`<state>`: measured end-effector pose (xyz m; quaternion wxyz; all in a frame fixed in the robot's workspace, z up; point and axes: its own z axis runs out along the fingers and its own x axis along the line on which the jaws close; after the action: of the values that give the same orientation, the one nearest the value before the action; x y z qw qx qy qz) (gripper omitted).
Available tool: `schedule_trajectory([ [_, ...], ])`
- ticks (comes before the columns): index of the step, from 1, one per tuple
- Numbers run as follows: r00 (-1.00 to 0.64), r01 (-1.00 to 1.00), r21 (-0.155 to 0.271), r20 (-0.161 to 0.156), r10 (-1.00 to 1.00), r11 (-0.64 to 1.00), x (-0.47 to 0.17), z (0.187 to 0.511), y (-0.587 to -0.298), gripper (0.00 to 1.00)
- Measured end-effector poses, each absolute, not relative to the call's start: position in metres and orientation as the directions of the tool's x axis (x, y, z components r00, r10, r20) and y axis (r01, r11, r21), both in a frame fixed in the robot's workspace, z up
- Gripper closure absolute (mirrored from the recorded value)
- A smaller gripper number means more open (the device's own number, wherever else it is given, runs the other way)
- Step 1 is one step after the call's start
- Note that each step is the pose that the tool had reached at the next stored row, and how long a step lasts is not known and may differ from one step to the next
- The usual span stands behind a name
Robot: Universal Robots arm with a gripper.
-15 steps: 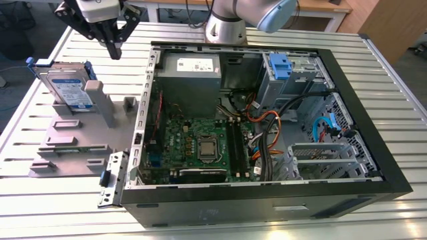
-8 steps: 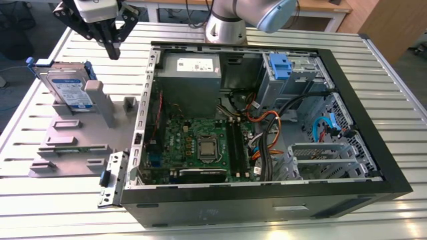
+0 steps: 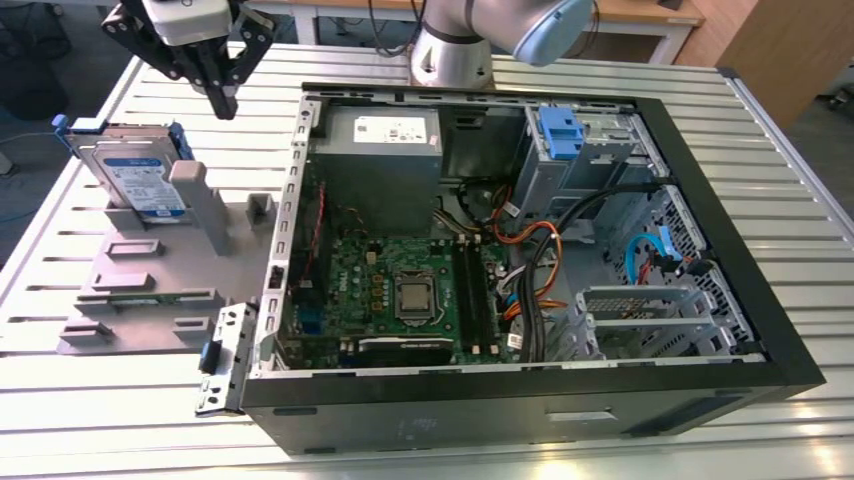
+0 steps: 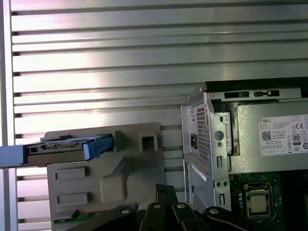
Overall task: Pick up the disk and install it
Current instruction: 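Reach for the disk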
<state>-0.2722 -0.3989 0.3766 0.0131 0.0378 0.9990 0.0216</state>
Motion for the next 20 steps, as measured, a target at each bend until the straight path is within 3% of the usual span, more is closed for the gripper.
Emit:
schedule_trajectory([
  [20, -0.997, 0.075, 0.044, -0.025, 0.076, 0.996, -0.2787, 0.376, -0.3989, 0.89],
])
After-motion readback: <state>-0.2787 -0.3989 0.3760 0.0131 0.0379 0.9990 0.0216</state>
